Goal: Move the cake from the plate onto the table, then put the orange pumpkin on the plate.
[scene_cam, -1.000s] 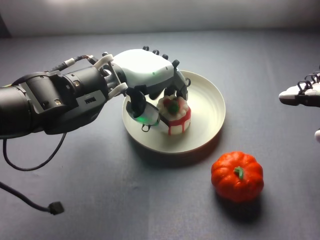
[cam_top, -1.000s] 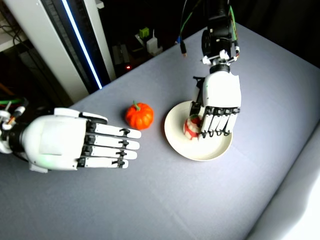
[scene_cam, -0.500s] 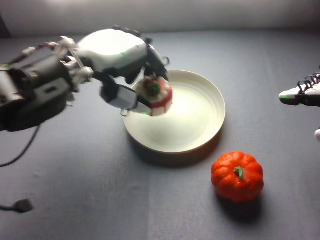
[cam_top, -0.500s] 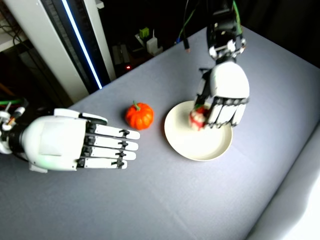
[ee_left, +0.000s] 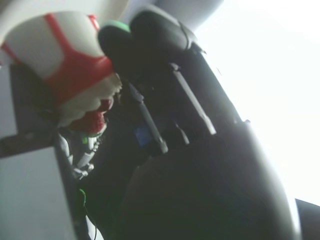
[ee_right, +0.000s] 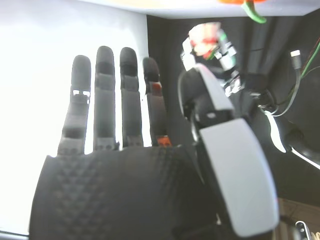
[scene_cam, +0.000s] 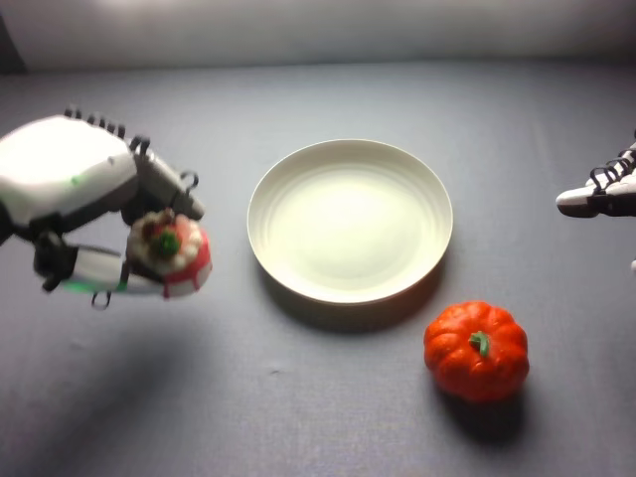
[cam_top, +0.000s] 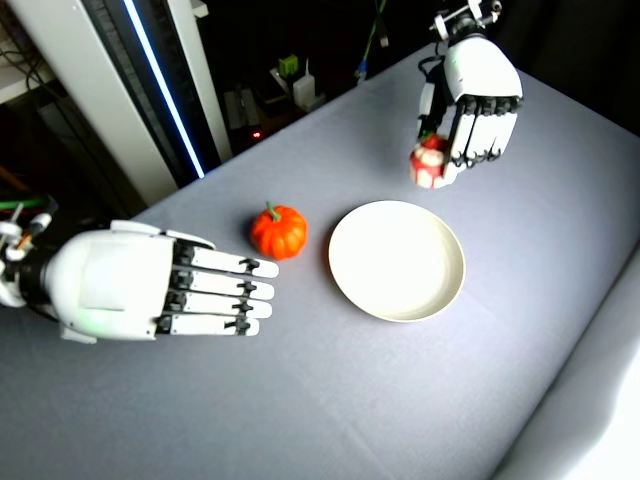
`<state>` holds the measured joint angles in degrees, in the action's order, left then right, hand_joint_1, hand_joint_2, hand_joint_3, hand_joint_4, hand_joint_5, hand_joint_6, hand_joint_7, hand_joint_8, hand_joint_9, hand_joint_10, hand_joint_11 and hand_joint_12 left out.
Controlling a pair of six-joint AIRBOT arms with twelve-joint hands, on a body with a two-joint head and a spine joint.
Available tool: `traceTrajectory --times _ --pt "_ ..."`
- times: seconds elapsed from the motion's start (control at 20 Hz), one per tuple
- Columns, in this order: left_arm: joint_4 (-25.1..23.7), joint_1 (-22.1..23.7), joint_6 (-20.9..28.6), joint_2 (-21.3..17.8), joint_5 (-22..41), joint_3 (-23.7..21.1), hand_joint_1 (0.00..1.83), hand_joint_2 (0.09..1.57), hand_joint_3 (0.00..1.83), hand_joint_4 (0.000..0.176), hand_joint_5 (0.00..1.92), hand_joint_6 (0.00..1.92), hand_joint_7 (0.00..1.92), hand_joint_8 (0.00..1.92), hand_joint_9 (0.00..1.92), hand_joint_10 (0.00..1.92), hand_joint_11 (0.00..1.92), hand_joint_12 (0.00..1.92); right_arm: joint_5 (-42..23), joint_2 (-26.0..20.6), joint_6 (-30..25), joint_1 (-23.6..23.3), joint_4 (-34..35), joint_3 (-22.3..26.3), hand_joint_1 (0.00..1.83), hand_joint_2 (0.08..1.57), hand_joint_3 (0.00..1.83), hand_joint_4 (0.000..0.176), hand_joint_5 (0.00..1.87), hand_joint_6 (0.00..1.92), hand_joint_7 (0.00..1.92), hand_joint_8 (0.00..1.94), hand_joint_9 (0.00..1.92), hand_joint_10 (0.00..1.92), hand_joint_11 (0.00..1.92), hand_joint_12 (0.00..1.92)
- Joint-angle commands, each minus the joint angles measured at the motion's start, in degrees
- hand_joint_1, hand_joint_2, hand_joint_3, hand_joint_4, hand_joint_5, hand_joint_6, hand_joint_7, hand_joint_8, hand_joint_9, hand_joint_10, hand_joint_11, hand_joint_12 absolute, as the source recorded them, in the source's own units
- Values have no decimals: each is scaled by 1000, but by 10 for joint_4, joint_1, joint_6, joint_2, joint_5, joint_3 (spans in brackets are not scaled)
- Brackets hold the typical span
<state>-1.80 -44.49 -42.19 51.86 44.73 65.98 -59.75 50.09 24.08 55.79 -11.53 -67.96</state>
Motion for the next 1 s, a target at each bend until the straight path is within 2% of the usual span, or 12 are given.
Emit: traceTrajectory --times 0.0,0.15,0.2,0.25,0.3,0.35,0.4,0.55,0.75,0.8,0.85,0.95 --pt "18 -5 -2 -7 78 -3 1232 991 1 0 1431 70 1075 1265 1045 1562 964 1847 -64 -1 -7 -4 16 0 718 1417 0 0 482 3 547 2 502 2 45 1032" --pt "48 -47 -5 -4 78 -9 1220 1002 2 0 1340 269 1045 889 1017 1180 911 1548 -55 4 -11 -4 2 -1 669 1421 2 0 481 0 513 0 448 0 3 1055" --pt "55 -55 -5 0 78 -9 1267 1054 5 0 1277 215 1032 1098 1012 1002 890 1421 -53 6 -15 -4 -3 -2 708 1420 0 0 487 2 495 2 435 1 0 1025" --pt "56 -58 -5 5 74 -9 1025 996 4 0 966 114 956 159 885 239 625 814 -49 10 -21 -7 -12 -4 701 1414 0 5 489 1 498 2 466 6 62 996" --pt "56 -58 -5 6 73 -8 1025 996 4 0 966 114 956 159 885 239 625 814 -48 10 -23 -8 -15 -4 701 1414 0 5 489 1 498 2 466 6 62 996" --pt "56 -58 -5 8 72 -9 883 960 0 33 535 4 564 6 564 21 296 644 -44 12 -24 -11 -23 -4 683 1396 0 0 442 0 476 1 465 2 82 1006" --pt "56 -58 -5 8 75 -9 824 935 3 84 386 0 419 0 454 3 174 719 -42 13 -24 -14 -28 -4 695 1371 0 6 409 0 470 0 474 3 76 1055" --pt "57 -60 -5 2 90 -16 791 916 1 119 218 0 245 0 309 0 54 796 -35 15 -30 -29 -54 -4 683 1330 0 10 376 0 420 0 424 0 29 1031" --pt "69 -87 9 -22 156 -41 794 870 0 94 237 1 129 0 196 0 0 719 -9 19 -52 -79 -125 -4 760 1109 0 0 327 4 365 6 374 11 0 1070" --pt "74 -98 14 -28 181 -48 709 851 0 120 145 0 94 0 167 0 0 707 0 21 -58 -91 -145 -4 837 994 0 35 276 1 321 1 418 18 0 1320" --pt "80 -108 15 -34 204 -56 733 833 0 137 104 0 69 1 126 1 0 647 10 24 -64 -103 -165 -5 850 956 0 19 306 5 320 0 431 16 7 1339" --pt "102 -134 15 -49 259 -73 789 840 0 121 97 0 44 2 83 4 0 508 42 40 -95 -136 -228 -16 857 927 0 4 320 7 350 11 498 40 38 1353"
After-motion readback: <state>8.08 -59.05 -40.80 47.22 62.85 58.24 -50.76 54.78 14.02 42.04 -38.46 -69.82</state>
